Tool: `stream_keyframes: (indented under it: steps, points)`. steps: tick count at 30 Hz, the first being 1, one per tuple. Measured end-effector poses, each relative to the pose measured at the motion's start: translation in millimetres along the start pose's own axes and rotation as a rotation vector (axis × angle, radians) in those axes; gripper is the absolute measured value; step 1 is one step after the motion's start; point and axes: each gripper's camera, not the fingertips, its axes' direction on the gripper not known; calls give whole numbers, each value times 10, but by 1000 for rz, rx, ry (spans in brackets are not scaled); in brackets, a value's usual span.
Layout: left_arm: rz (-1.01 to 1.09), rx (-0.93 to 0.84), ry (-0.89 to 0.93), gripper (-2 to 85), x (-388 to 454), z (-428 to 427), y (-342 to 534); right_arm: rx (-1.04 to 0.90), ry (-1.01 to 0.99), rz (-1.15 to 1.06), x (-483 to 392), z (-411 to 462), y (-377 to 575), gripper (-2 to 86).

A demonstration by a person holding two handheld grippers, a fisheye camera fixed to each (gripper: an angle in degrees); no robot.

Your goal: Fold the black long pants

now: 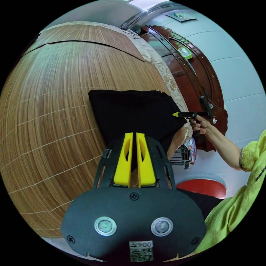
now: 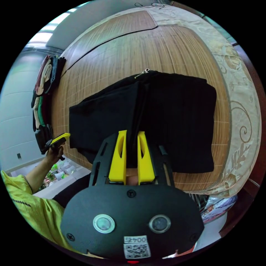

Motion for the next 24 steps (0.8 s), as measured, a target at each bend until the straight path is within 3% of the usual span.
stream_keyframes:
  steps: [6, 12, 18, 20, 24]
  points:
    - [-33, -24, -5, 20, -11, 50, 32, -25, -4, 116, 171, 271, -151, 52]
    - [35, -21, 1, 9, 250, 58, -23, 36, 130, 20, -233, 209, -187, 66]
    - [180, -111, -163, 8, 495, 470, 24, 110, 163, 167, -230, 213, -88, 101]
    - [172, -140, -164, 12, 562, 440, -56, 205, 287, 193, -405, -6, 71, 102]
    - [142, 30, -226, 50, 670, 24, -179, 240, 376, 216, -544, -53, 274, 117]
